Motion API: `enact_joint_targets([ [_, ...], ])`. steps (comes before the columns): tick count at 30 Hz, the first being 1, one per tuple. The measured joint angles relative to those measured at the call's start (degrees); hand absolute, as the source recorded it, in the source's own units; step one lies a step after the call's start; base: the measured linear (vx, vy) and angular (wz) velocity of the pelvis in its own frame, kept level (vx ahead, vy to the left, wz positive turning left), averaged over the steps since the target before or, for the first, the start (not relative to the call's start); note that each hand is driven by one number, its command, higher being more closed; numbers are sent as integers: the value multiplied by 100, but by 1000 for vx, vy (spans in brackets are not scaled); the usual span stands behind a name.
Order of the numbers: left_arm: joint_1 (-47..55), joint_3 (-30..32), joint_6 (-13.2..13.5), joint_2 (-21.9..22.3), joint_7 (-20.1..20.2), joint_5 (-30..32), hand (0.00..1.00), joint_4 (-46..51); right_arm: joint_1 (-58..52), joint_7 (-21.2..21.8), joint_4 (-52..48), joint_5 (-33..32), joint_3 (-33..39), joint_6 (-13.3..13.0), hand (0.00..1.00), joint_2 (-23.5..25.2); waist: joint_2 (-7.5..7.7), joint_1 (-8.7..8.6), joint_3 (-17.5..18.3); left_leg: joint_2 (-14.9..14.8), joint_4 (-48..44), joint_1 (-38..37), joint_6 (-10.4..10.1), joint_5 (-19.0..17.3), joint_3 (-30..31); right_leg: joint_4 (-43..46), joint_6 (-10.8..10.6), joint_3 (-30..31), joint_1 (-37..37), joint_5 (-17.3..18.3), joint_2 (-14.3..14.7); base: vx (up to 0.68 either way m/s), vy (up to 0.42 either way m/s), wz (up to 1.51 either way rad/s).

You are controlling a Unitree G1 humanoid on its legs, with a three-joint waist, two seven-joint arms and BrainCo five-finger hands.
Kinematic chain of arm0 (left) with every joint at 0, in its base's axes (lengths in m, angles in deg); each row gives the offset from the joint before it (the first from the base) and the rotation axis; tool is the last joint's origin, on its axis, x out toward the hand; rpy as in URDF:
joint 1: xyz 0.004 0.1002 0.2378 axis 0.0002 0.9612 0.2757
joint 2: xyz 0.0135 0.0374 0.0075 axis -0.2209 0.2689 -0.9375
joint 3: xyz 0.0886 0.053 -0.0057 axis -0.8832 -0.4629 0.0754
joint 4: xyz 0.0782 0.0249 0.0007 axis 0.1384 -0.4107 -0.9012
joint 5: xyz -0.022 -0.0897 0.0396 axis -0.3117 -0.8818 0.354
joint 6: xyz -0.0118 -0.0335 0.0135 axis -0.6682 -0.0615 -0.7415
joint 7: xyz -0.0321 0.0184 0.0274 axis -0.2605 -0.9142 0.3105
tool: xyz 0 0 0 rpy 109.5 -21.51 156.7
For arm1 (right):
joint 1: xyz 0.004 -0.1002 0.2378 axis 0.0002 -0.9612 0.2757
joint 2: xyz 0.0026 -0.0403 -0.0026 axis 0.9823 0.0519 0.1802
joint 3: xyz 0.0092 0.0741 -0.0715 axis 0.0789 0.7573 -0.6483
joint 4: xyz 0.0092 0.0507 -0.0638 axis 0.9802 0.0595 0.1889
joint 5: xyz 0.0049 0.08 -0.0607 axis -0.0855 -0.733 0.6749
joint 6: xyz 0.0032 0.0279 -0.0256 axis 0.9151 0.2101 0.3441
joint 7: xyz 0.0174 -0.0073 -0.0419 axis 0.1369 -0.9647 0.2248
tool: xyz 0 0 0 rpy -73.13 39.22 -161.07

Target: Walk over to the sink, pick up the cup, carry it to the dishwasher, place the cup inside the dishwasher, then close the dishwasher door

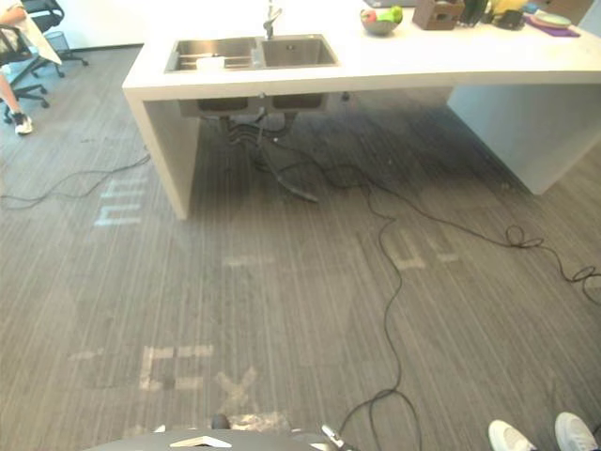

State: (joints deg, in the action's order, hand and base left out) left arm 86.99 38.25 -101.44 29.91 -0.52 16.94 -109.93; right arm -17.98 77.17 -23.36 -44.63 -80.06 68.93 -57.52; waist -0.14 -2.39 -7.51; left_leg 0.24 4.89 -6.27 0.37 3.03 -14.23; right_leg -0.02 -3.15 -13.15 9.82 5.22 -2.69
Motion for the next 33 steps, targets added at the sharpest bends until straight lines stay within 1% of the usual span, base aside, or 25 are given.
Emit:
enact_joint_targets([
  [2, -9, 42, -73, 0, -8, 90, 0, 4, 5, -5, 0, 5, -2, 11, 0, 2, 6, -9, -3, 0, 0, -10, -18, -12, -13, -25, 2, 11, 8, -2, -1, -8, 2, -2],
  [4, -28, 133, -110, 1, -51, 360, 0, 6, 10, -31, -1, 16, -2, 53, 0, 10, 27, -11, -17, -1, 0, -50, -29, -21, -35, -44, 6, 24, 49, -5, 0, -13, 2, -6],
  [6, -53, 178, -105, 1, -177, 660, 0, 24, 10, -142, -2, 54, -1, 102, 0, 20, 44, -11, -23, -5, 1, -91, -49, -38, -58, -52, 5, 43, 83, -5, 1, -10, -2, -5],
  [7, -76, 178, -104, 0, -339, 758, 0, 24, 17, -203, -3, 52, 4, 155, 0, 20, 47, -16, -24, -7, 1, -96, -48, -39, -70, -57, 7, 54, 86, -6, 3, -10, -2, -5],
  [8, -76, 181, -108, 0, -493, 709, 0, 4, 20, -220, 0, 45, 27, 173, 0, 28, 53, -30, -28, -8, 1, -95, -47, -41, -82, -69, 11, 66, 85, -9, 6, -9, -2, -5],
  [11, -60, 206, -165, -5, -715, 411, 0, -17, 8, -230, 8, -54, 129, 171, 0, 71, 75, -47, -43, -18, 1, -104, -30, -55, -147, -110, 15, 130, 84, -25, 17, 4, -3, -10],
  [14, -56, 275, -154, -3, -704, 510, 0, -25, 8, -209, 43, -62, 352, 168, 0, 140, 98, -67, -58, -18, 1, -112, -30, -89, -208, -146, 13, 186, 82, -37, 18, 17, -2, -12],
  [17, -67, 364, -110, 0, -524, 671, 0, -30, 12, -210, 64, -27, 535, 164, 0, 205, 125, -65, -80, -21, 2, -186, -35, -137, -352, -139, 4, 319, 112, -48, 18, 36, 1, -22],
  [19, -76, 363, -110, -3, -495, 711, 0, -51, 29, -146, 62, 17, 537, 122, 0, 220, 130, -98, -85, -20, 2, -211, -29, -156, -422, -141, 1, 355, 120, -46, 14, 24, -4, -15],
  [21, -111, 360, -113, -5, -471, 698, 0, -100, 38, 41, 59, 50, 530, 115, 0, 219, 116, -112, -95, -19, 2, -220, -30, -165, -486, -143, -2, 381, 116, -45, 10, 12, -9, -7],
  [25, -126, 332, -116, -25, -373, 708, 0, -112, 58, 55, 59, 65, 458, 105, 0, 207, 117, -122, -95, -22, 2, -228, -41, -186, -500, -138, -10, 385, 115, -40, 12, 2, -4, -1],
  [27, -150, 231, -75, -43, -338, 827, 0, -111, 59, 53, 52, 58, 427, 94, 0, 200, 112, -125, -95, -22, 2, -238, -38, -205, -503, -68, -59, 384, 95, -3, 2, 0, 0, 0],
  [28, -205, 134, -35, -51, -320, 998, 0, -110, 65, 47, 33, 56, 423, 53, 0, 194, 99, -122, -103, -20, 1, -254, -28, -239, -516, 183, -150, 383, -16, 131, -33, 0, 0, 0],
  [29, -236, 40, 26, -59, -288, 1211, 0, -109, 65, 46, -40, 32, 388, 24, 0, 194, 134, -126, -130, 14, 0, -270, -35, -300, -544, 586, -219, 379, -198, 362, -116, 10, 45, 0],
  [30, -277, -67, 84, -74, -277, 1309, 0, -100, 68, 42, -78, -40, 353, -2, 0, 193, 134, -134, -128, 41, -1, -273, -7, -322, -583, 828, -296, 370, -317, 497, -179, 23, 65, 1],
  [31, -351, -288, 151, -91, -281, 1449, 0, -65, 41, 35, -97, -266, 284, -16, 0, 163, 108, -161, -125, 100, -2, -268, 74, -390, -646, 1496, -492, 297, -613, 688, -332, 2, 76, -8],
  [32, -415, -435, 145, -83, -280, 1437, 0, -2, 79, 16, -95, -550, 277, 0, 0, 89, 28, -168, -153, 128, -2, -192, 132, -431, -656, 2408, -475, 242, -1100, 687, -456, -6, 83, -12],
  [33, -458, -537, 119, -103, -289, 1400, 0, 6, 96, 2, -107, -692, 289, 0, 0, 89, 10, -181, -161, 142, -4, -177, 156, -439, -678, 2912, -393, 162, -1388, 643, -549, -3, 90, -15],
])
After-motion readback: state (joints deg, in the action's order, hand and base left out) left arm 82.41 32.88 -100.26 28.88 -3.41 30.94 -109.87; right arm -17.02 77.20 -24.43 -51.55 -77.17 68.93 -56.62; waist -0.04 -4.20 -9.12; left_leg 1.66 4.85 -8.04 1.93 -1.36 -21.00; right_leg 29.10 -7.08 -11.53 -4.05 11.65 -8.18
